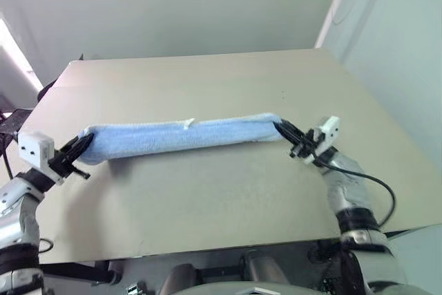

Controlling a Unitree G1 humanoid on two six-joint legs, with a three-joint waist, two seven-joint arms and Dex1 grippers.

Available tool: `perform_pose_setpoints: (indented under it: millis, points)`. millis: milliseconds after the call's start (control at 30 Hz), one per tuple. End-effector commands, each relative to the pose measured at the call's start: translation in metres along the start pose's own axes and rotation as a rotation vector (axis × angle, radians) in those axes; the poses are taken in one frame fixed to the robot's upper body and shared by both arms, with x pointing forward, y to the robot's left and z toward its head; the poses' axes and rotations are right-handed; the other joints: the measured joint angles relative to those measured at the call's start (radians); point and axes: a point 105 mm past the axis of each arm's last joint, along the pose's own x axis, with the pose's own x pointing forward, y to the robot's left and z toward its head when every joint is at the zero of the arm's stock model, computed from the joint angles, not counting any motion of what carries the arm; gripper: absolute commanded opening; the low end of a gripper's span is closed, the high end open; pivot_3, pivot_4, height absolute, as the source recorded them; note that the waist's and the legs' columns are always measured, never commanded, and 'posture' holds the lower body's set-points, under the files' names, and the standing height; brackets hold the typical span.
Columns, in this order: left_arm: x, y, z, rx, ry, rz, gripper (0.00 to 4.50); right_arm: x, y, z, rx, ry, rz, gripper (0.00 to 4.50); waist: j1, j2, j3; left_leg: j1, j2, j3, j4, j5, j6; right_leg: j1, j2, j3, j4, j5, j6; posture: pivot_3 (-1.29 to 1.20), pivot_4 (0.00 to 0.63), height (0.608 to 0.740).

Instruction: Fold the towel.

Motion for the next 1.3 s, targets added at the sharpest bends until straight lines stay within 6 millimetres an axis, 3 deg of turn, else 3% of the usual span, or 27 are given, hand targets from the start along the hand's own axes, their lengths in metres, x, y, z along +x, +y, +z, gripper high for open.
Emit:
perform_pose_setpoints:
  millis: [33,233,467,800,1000,1300]
  points:
    - [-0.016,-0.001,0.017,0.024,-0.021,0.003,0.02,-0.011,0.015,0.016,0.071,0.049,0.053,0.00,0.007,0.000,0.000,0.001,0.000,0.000,0.000,0.000,0.000,0.000,0.000,0.000,0.001,0.000,0.000,0.00,0.000,0.740]
    - [-0.047,-0.012,-0.003,-0.008,0.115,-0.036,0.02,-0.044,0.041,0.010,0.163,0.217,0.088,0.00,0.019,-0.002,0.000,0.014,0.003,0.001,0.000,0.000,0.000,0.014,0.004,-0.001,-0.003,-0.010,-0.005,0.00,0.000,0.740]
    - [-0.058,-0.017,-0.012,-0.023,0.157,-0.055,0.02,-0.068,0.053,0.000,0.172,0.369,0.125,0.00,0.020,-0.005,-0.001,0.013,0.003,0.001,0.000,0.000,0.000,0.014,0.006,-0.003,-0.005,-0.010,-0.005,0.00,0.000,0.740]
    - [-0.028,-0.006,-0.023,-0.062,0.107,0.018,0.02,-0.028,0.012,-0.001,0.151,0.289,-0.040,0.00,0.019,-0.010,-0.001,0.013,0.003,0.002,0.001,0.000,0.000,0.015,0.008,-0.004,-0.005,-0.009,-0.004,0.00,0.000,0.740]
    - [-0.008,0.001,-0.033,-0.041,0.088,0.089,0.02,-0.005,-0.005,-0.021,0.150,0.307,-0.085,0.00,0.020,-0.010,-0.001,0.013,0.002,0.002,0.000,0.000,0.000,0.014,0.007,-0.004,-0.006,-0.005,-0.004,0.00,0.000,0.740]
    - [0.020,0.009,-0.047,-0.049,0.047,0.207,0.02,0.015,-0.019,-0.046,0.145,0.311,-0.133,0.00,0.018,-0.011,-0.002,0.013,0.002,0.002,0.000,0.000,0.000,0.015,0.005,-0.003,-0.005,-0.003,-0.001,0.00,0.000,0.740]
